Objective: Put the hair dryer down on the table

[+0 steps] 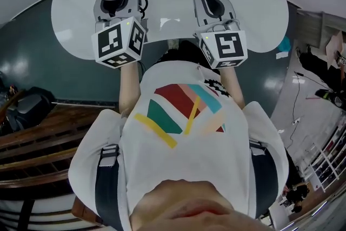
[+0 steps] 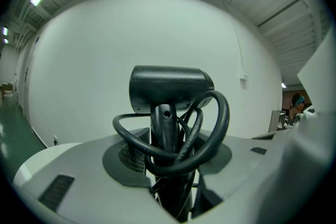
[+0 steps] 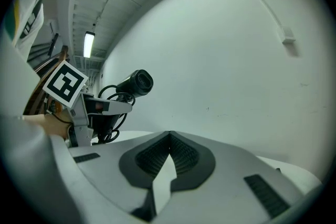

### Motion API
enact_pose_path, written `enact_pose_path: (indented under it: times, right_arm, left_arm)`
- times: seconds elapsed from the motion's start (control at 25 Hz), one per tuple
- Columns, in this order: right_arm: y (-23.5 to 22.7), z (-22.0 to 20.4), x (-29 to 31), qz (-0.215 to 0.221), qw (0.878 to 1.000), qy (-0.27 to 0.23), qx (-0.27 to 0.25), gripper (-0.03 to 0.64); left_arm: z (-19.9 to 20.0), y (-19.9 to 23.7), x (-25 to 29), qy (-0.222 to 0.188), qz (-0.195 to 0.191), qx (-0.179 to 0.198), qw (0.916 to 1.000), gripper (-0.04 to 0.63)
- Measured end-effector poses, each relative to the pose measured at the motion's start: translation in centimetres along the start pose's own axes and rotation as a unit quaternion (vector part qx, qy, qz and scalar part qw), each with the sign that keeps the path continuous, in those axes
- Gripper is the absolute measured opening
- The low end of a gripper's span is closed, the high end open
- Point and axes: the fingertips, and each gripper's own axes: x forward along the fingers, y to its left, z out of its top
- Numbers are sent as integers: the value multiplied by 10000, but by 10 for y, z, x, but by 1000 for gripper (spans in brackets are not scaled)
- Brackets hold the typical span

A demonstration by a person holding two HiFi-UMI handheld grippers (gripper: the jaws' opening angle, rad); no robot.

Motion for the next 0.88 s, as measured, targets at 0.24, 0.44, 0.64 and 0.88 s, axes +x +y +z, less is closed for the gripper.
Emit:
enact_pose_path:
  times: [0.24,0.44,0.64,0.88]
  right_arm:
    - [1,7,-10,135,9998,-76,-127,11]
    - [-3,20,-18,154,9989,-290,-327,11]
    - [-14,27,-22,142,9979,-397,-496,11]
    - [-18,30,-22,162,9977,-433,-500,11]
  left_arm:
    - [8,-4,-16,-86,168,67,9998,221]
    - [17,-19,-25,-255,256,159,9992,221]
    - [22,-35,-24,-331,255,264,9988,221]
    - [20,-50,-22,-379,139,279,9988,221]
